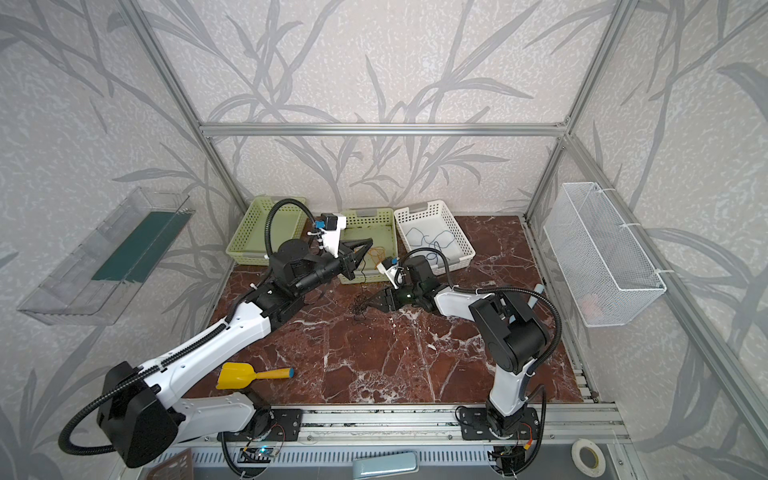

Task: Untangle the cables

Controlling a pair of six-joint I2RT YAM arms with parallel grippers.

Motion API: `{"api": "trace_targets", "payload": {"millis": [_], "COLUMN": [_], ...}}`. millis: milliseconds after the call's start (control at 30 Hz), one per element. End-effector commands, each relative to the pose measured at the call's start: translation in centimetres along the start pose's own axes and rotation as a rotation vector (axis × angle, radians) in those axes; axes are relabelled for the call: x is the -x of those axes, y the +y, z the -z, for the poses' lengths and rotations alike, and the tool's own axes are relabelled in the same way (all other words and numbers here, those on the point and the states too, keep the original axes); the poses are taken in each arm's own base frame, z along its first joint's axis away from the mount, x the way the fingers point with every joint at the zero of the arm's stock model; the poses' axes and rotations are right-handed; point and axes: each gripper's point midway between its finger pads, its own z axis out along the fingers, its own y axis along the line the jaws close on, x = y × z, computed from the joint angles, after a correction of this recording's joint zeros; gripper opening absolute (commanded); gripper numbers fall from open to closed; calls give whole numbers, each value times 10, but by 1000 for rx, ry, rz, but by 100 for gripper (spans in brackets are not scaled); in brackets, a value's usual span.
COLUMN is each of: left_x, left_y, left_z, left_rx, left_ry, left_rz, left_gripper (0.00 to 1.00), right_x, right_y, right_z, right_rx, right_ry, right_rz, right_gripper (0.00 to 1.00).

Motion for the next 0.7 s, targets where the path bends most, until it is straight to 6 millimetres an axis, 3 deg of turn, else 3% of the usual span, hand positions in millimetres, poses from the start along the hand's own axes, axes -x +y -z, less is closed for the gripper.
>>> {"api": "trace_targets", "payload": {"millis": [0,400,667], "left_x": [24,35,43], "left_y": [-6,-7,-11], "left_z": [1,2,3], "left_rx": [4,10,-1], "left_ry": [-68,-106,-122], "left_rz": [-34,-40,-55], "left_gripper": [0,0,0], "right_x": [2,11,11], "right_y": [14,19,9], "right_z": [1,-6,-8], "right_rx": [66,129,73], "right_ry": [-25,-52,-45], "right_rz": [8,-23,-15], "right_gripper": [63,53,19]}}
